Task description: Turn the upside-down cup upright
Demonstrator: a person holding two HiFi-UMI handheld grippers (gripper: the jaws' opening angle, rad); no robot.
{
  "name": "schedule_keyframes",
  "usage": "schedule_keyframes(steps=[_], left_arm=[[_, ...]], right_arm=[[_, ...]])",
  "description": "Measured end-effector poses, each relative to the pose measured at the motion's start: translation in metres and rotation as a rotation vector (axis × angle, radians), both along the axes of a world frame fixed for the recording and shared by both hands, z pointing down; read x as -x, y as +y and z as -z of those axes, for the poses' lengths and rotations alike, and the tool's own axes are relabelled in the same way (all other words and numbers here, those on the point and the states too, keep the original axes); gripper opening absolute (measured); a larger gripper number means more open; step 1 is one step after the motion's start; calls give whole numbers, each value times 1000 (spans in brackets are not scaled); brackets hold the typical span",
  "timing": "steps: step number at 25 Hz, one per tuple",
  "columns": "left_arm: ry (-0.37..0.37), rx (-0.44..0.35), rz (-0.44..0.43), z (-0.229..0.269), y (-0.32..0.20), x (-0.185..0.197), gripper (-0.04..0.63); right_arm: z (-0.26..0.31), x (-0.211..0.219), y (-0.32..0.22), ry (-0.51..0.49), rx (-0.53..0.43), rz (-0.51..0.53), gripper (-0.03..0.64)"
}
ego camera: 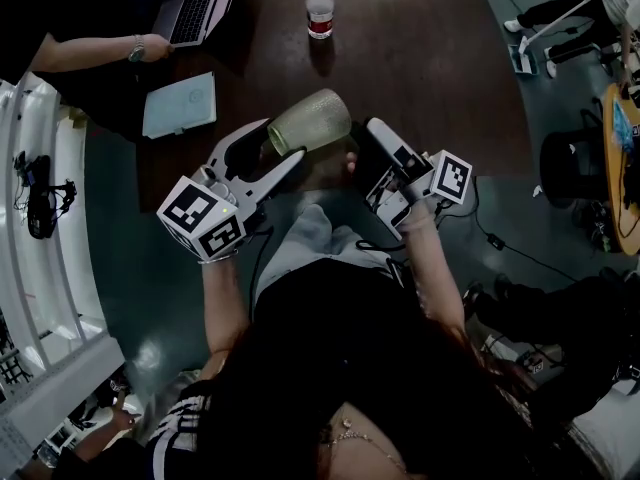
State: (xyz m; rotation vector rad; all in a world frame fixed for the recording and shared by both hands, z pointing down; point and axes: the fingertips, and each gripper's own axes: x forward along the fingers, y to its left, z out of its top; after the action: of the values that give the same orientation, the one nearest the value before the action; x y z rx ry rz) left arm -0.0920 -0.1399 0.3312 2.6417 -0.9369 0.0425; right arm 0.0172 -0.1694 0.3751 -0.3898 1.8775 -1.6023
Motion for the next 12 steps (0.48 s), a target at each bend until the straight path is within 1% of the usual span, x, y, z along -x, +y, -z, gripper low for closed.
schedule_keyframes(steps=[3, 6, 7, 9, 11, 12], left_arm=[[-33, 14, -4, -5, -2, 2, 272], [-54, 19, -8, -13, -7, 3, 272], [-62, 25, -8, -16, -9, 3, 272], [-93, 42, -10, -22, -10, 2, 272], [-144, 60, -15, -32, -12, 0, 272], [-173, 67, -18, -37, -13, -1, 272]], right_arm=[[-4, -5, 0, 53, -6, -35, 359], [-5, -6, -1, 91, -20, -37, 354], [-6, -7, -1, 96, -19, -38, 335], [-8, -10, -1, 130, -14, -53, 227], [-13, -13, -1, 186, -16, -71, 119], [-14, -14, -1, 207, -19, -75, 96]])
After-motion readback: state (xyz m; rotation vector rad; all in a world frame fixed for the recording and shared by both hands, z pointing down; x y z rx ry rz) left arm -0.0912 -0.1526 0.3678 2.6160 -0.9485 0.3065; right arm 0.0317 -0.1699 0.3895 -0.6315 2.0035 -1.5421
